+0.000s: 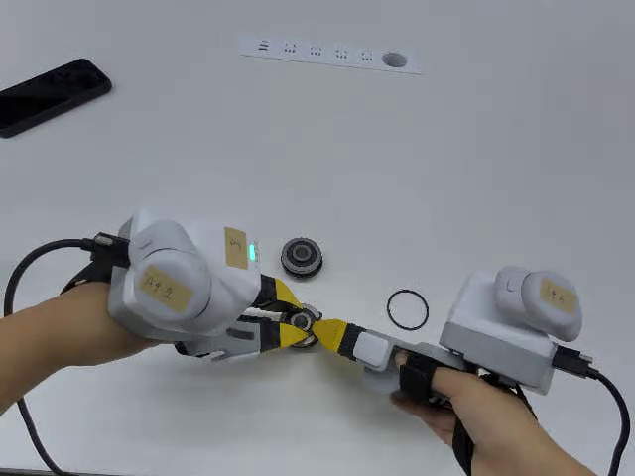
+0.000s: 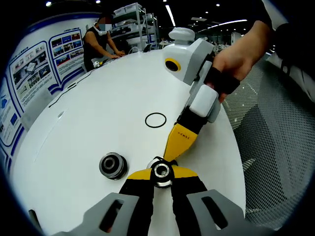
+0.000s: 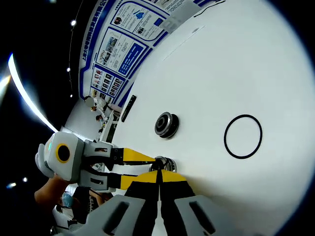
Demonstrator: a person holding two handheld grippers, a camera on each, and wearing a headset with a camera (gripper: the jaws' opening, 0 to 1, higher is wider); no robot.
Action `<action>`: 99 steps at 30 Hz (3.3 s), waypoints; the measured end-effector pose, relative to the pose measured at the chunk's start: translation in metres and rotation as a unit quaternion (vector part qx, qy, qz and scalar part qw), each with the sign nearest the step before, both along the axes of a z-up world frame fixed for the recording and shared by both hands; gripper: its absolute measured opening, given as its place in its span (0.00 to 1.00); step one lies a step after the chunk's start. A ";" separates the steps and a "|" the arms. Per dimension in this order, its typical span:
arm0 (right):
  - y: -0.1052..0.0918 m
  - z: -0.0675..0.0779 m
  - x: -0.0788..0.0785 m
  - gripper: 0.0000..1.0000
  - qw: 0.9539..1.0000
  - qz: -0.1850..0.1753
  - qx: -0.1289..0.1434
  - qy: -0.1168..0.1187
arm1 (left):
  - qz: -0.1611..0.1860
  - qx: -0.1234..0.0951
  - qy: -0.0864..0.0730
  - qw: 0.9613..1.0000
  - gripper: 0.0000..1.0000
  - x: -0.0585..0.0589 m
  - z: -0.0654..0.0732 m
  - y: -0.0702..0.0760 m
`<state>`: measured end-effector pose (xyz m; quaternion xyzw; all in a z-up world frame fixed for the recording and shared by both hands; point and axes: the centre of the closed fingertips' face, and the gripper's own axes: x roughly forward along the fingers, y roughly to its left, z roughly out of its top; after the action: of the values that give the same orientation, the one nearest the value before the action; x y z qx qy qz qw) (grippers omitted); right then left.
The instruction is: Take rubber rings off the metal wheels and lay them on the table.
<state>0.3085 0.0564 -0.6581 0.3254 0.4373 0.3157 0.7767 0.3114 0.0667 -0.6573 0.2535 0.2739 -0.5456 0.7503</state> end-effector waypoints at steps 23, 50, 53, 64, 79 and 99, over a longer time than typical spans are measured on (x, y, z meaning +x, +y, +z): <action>0.006 0.002 0.000 0.01 0.997 0.032 -0.043 -0.056 | 0.003 0.000 0.000 1.000 0.13 0.000 0.000 0.000; 0.009 0.012 0.006 0.01 1.000 -0.010 -0.010 -0.026 | 0.004 0.002 0.002 1.000 0.14 0.001 0.000 0.001; 0.009 0.011 0.006 0.02 1.000 -0.009 -0.009 -0.025 | 0.007 0.003 0.005 1.000 0.14 0.001 0.000 0.002; 0.017 0.019 0.002 0.02 1.000 -0.009 0.020 -0.016 | 0.028 -0.006 -0.001 1.000 0.20 0.000 0.015 0.015; -0.042 0.031 0.034 0.02 0.991 -0.123 0.051 -0.010 | 0.061 -0.055 -0.020 0.996 0.24 0.015 0.043 0.012; -0.113 -0.002 0.034 0.02 0.975 -0.220 0.024 0.027 | 0.071 -0.071 -0.009 0.995 0.24 0.009 0.041 0.006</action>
<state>0.3425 -0.0563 -0.6598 0.4404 0.3681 0.1385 0.8071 0.3203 0.0726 -0.6161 0.1845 0.2447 -0.5069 0.8057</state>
